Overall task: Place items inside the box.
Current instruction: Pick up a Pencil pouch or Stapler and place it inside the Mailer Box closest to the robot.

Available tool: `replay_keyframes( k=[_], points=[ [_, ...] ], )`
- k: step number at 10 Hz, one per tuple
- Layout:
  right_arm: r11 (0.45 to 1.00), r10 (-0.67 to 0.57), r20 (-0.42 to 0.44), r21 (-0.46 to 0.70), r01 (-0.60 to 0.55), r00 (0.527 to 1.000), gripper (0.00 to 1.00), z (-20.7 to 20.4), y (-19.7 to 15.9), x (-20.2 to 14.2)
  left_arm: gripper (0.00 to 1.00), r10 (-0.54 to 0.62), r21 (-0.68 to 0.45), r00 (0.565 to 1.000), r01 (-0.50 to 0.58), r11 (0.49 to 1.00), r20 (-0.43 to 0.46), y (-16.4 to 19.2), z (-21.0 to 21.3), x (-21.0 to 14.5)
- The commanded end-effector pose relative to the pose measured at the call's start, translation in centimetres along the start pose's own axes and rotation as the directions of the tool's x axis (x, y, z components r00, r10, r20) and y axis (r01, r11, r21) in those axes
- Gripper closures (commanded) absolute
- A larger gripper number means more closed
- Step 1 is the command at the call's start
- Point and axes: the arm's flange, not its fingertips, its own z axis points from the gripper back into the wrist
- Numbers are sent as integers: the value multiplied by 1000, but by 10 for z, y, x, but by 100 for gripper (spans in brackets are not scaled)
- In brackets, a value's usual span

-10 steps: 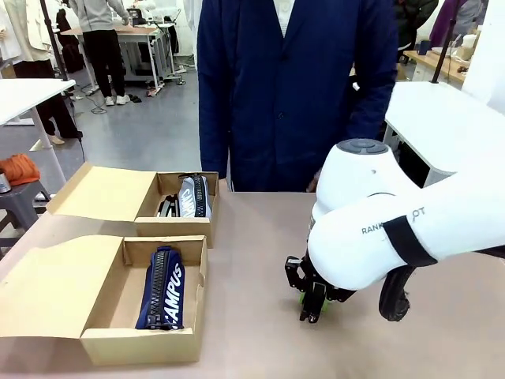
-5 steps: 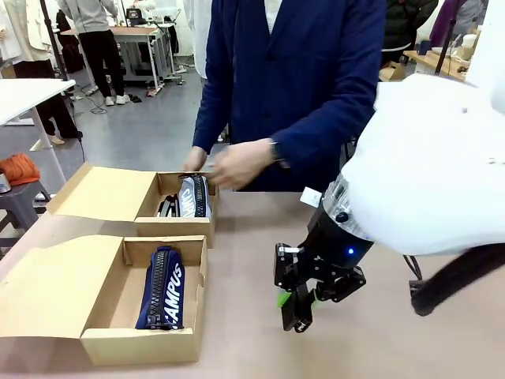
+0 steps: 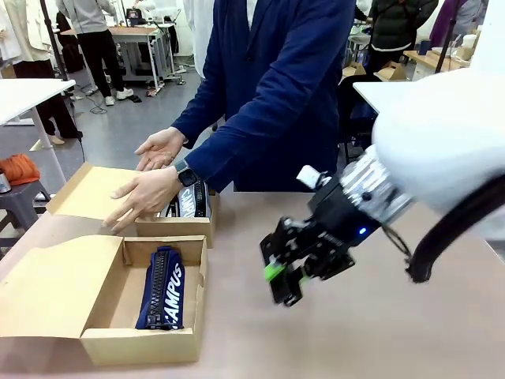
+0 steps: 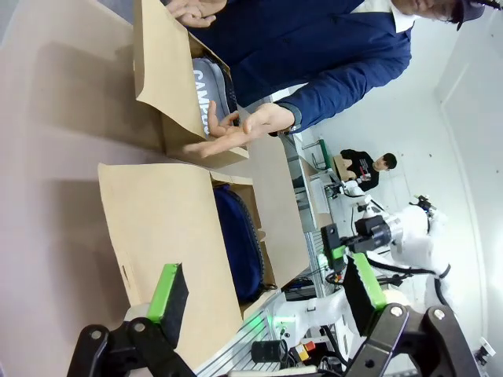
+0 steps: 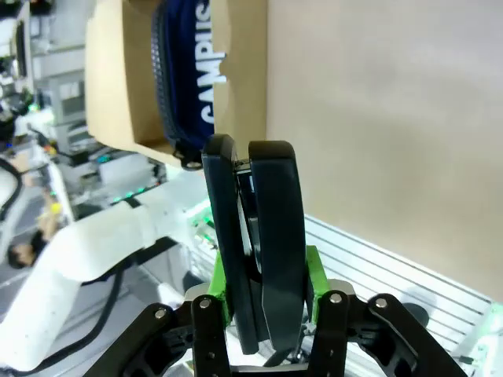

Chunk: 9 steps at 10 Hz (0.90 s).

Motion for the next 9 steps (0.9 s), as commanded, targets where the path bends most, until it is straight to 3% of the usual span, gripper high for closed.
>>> replay_keyframes(
  k=[1,2,5,7,9],
  points=[
    [996,2,11,87,-3,1000,100,42,-104,-60,0,-19,-17,1000,19,1000,15,-1,0,0],
    [990,-80,32,119,76,996,100,53,-140,-78,0,-19,-17,1000,19,1000,15,-1,0,0],
    [963,-95,77,259,72,993,100,58,-205,-116,0,-19,-17,1000,19,1000,15,-1,0,0],
    [962,-134,64,247,115,989,100,54,-208,-112,0,-19,-17,1000,19,1000,15,-1,0,0],
    [972,-101,41,216,90,994,100,49,-188,-93,0,-19,-17,1000,19,1000,15,-1,0,0]
  ],
)
